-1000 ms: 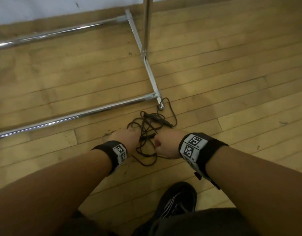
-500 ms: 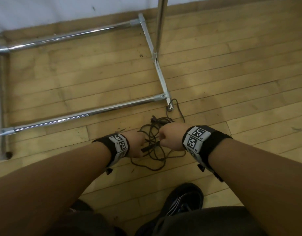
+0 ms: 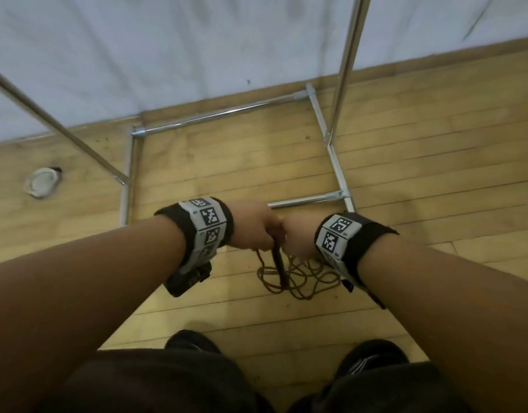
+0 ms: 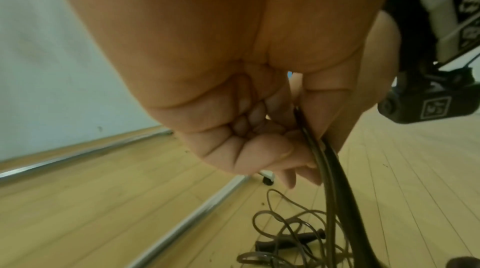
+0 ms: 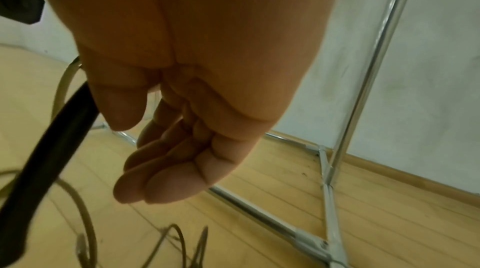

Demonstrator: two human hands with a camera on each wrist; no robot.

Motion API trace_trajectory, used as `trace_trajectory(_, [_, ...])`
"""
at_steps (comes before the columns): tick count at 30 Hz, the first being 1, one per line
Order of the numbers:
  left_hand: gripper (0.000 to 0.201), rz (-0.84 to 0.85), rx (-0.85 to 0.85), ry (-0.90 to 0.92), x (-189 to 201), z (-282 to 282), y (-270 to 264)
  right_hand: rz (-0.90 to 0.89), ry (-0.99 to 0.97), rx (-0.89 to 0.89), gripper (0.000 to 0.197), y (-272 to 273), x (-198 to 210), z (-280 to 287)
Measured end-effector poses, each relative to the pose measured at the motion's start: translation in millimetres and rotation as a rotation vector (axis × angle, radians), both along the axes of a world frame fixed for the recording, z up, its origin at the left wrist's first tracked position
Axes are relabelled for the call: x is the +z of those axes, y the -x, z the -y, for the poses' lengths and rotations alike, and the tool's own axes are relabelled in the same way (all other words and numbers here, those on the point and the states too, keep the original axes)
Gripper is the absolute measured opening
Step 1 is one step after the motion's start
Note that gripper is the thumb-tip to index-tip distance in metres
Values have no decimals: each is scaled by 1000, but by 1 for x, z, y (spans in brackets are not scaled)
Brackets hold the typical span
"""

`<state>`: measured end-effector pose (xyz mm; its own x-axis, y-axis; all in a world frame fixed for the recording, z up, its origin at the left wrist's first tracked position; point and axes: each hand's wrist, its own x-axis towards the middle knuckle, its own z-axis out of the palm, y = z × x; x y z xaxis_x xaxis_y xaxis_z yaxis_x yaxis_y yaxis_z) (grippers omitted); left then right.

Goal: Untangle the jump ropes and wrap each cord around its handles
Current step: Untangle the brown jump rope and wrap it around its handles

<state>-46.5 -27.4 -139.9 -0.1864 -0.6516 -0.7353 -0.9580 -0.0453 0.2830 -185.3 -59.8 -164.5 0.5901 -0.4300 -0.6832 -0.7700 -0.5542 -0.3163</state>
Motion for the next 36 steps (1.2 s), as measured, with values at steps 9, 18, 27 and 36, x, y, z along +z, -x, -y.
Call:
trace_trajectory(9, [16,-68,277,212,85,-60,-42,177,-130,-77,26,-31,71,-38])
trace_trajectory(18, [19,-134,581,447,113,-71,-42,291,-189,-253,14,2,131,-41])
trace_trajectory(27, [54,-417,871,323,131,-62,-23,499,-113,-458,10,15,171,-40])
trace_trajectory(36, [55,-919,995,256,143,-60,-30,642,-80,-356,18,-12,196,-46])
